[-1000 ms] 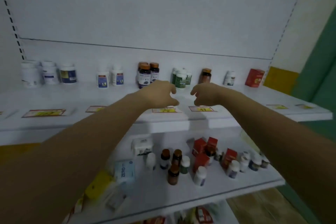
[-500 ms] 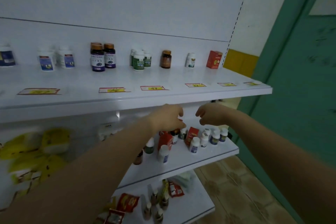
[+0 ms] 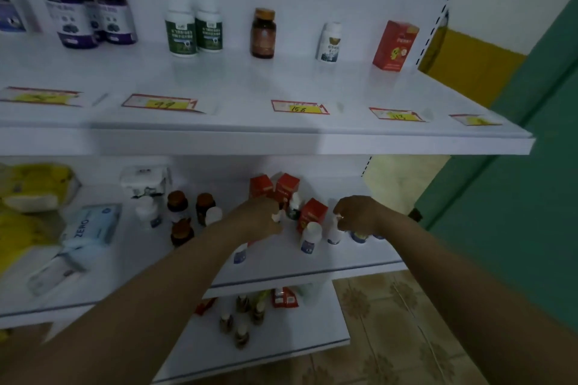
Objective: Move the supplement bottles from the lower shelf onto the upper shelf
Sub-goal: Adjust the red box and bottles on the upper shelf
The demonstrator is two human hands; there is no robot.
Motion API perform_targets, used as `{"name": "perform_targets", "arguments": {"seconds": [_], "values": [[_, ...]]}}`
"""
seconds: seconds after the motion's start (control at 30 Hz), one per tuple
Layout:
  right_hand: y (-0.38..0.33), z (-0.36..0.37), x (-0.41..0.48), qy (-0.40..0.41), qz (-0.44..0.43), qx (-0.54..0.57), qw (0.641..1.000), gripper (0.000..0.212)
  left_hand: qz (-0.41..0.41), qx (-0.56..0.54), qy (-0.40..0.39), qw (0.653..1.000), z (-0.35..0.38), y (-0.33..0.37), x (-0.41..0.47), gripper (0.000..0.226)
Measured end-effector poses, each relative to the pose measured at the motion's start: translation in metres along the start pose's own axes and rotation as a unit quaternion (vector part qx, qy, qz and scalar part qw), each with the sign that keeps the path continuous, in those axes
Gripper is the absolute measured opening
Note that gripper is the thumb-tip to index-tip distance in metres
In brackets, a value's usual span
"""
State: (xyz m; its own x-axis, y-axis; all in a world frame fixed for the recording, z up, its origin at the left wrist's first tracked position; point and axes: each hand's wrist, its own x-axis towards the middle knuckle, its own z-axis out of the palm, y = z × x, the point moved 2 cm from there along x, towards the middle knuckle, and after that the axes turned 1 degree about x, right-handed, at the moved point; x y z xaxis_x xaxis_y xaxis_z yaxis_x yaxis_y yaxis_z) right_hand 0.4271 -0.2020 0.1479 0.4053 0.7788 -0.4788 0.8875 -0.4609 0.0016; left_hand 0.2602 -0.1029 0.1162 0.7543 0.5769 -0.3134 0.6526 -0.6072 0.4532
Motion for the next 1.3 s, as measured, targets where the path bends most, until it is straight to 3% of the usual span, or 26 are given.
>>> {"name": "perform_targets", "arguments": {"seconds": [0.1, 0.2, 0.37, 0.47, 0.6, 0.73, 0.97, 1.1, 1.2, 1.3], "values": [[0.007, 0.012, 0.026, -0.002, -0.007, 0.037, 0.999, 0.039, -0.062, 0.016, 0.021, 0.998, 0.018, -0.022, 0.022, 0.026], [0.008, 0.024, 0.051, 0.005, -0.013, 0.068, 0.998, 0.037, -0.113, 0.030, 0.033, 0.993, 0.023, -0.041, 0.037, 0.014], [0.004, 0.037, 0.098, 0.064, -0.016, 0.089, 0.994, 0.030, -0.157, 0.054, 0.076, 0.983, 0.030, -0.066, 0.071, 0.041], [0.006, 0.048, 0.128, 0.099, 0.011, 0.077, 0.992, 0.043, -0.185, 0.073, 0.064, 0.978, 0.043, -0.080, 0.093, 0.061], [0.010, 0.066, 0.159, 0.090, 0.046, 0.111, 0.989, 0.066, -0.185, 0.076, 0.063, 0.978, 0.060, -0.091, 0.111, 0.056], [0.013, 0.084, 0.176, 0.087, 0.041, 0.120, 0.988, 0.060, -0.182, 0.074, 0.087, 0.977, 0.069, -0.096, 0.119, 0.050], [0.017, 0.079, 0.172, 0.140, 0.033, 0.164, 0.976, 0.062, -0.164, -0.078, 0.166, 0.969, 0.055, -0.087, 0.111, 0.045], [0.019, 0.053, 0.153, 0.216, 0.002, 0.234, 0.948, 0.058, -0.148, -0.183, 0.207, 0.950, 0.038, -0.070, 0.093, 0.045], [0.021, 0.032, 0.128, 0.245, -0.040, 0.317, 0.915, 0.043, -0.137, -0.325, 0.224, 0.909, 0.025, -0.056, 0.071, 0.049], [0.015, 0.020, 0.098, 0.232, -0.067, 0.429, 0.870, 0.053, -0.122, -0.461, 0.230, 0.849, 0.017, -0.048, 0.044, 0.042]]}}
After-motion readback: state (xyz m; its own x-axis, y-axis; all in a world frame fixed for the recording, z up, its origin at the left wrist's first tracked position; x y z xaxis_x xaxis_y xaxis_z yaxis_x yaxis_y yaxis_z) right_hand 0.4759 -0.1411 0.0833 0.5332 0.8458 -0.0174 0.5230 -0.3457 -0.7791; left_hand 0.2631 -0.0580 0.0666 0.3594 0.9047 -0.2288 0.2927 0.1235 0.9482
